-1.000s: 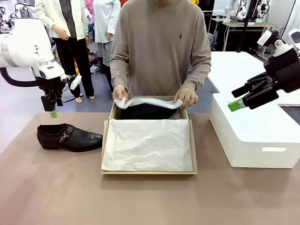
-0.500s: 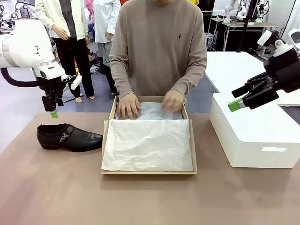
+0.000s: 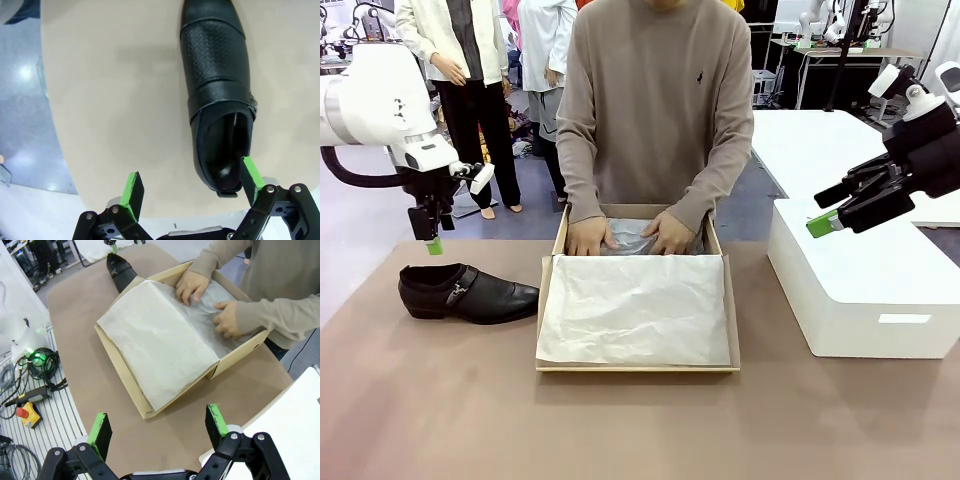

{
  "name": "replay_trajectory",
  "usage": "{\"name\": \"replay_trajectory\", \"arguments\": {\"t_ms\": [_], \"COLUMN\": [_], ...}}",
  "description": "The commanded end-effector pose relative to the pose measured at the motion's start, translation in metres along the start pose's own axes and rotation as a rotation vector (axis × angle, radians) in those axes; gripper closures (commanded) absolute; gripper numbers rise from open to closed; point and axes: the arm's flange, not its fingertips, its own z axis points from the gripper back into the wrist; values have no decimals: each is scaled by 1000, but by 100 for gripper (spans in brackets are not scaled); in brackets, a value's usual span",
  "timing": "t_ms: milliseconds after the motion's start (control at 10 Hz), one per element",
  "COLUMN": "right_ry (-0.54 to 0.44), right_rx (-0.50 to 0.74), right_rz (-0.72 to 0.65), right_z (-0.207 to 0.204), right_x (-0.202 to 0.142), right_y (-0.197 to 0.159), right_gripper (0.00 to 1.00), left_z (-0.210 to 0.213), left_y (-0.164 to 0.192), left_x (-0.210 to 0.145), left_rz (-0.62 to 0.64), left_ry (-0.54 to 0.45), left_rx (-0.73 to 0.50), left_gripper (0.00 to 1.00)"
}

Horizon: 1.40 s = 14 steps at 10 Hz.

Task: Pack the shoes into the box.
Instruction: Place the other shoe of the Shoes into the Shoes Box.

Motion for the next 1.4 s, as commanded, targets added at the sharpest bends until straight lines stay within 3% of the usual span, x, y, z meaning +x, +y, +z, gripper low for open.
{"name": "replay_trajectory", "arguments": {"t_ms": [0, 700, 1300], "right_ry": [-29, -29, -29], "right_rx": [20, 20, 20], "right_rz": [18, 18, 18], "right_z": [-1, -1, -1], "right_x": [2, 2, 2], "right_y": [-3, -3, -3], "right_gripper": [0, 0, 0], "left_z": [-8, -40, -57], "left_y": [-6, -4, 8], "left_x": [-9, -15, -21], "left_rz": [19, 38, 31], "left_ry": [3, 6, 4], "left_rx": [-30, -96, -81], "left_gripper": [0, 0, 0]}}
